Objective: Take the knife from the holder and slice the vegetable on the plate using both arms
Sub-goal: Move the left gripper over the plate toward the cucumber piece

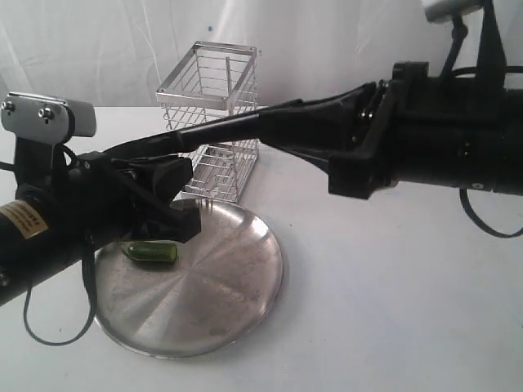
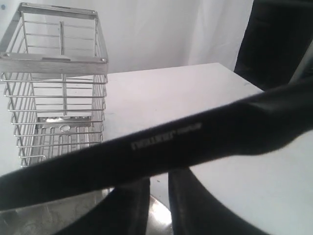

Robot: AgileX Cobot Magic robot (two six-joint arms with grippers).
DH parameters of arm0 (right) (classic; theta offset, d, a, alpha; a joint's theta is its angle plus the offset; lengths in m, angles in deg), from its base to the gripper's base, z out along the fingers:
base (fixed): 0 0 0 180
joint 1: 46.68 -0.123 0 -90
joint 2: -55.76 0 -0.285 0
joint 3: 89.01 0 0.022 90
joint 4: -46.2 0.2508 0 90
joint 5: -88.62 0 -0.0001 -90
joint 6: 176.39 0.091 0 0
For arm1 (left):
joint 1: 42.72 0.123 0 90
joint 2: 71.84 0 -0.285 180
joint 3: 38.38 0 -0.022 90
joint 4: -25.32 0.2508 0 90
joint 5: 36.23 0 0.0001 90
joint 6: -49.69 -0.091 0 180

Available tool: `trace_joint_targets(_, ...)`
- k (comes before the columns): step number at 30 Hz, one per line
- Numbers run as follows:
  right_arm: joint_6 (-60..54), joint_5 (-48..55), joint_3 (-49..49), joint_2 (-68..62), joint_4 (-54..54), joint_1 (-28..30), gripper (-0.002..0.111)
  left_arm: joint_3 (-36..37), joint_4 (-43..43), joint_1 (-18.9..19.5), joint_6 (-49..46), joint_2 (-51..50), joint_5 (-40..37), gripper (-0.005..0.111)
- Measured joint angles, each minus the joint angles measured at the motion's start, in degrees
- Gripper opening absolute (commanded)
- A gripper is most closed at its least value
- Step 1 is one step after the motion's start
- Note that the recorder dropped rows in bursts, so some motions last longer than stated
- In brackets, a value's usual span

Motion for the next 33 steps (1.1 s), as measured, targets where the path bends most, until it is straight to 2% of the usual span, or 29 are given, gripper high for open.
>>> trace_joint_targets(7,8.9,1.7,-0.1,0.0,-17.2,0.0,0.005,0.0,-0.2,0.0,-1.7,0.0,-0.6,0.021)
trace_joint_targets(10,11.4,2.2,-0.1,0.0,-20.6,0.0,0.005,0.0,-0.2,0.0,-1.7,-0.1,-0.7,0.021)
trace_joint_targets(16,12.6,2.4,-0.1,0.0,-21.6,0.0,0.005,0.0,-0.2,0.0,-1.7,-0.1,-1.6,0.021)
trace_joint_targets(18,14.1,1.2,-0.1,0.0,-21.7,0.0,0.0,0.0,-0.2,0.0,-1.7,-0.1,-2.3,0.021)
trace_joint_targets(24,18.9,-5.5,-0.1,0.0,-21.9,0.0,0.0,0.0,-0.2,0.0,-1.7,-0.1,-4.2,0.021)
trace_joint_targets(33,19.4,-6.9,-0.1,0.0,-21.9,0.0,0.0,0.0,-0.2,0.0,-2.8,-0.1,-5.7,0.021)
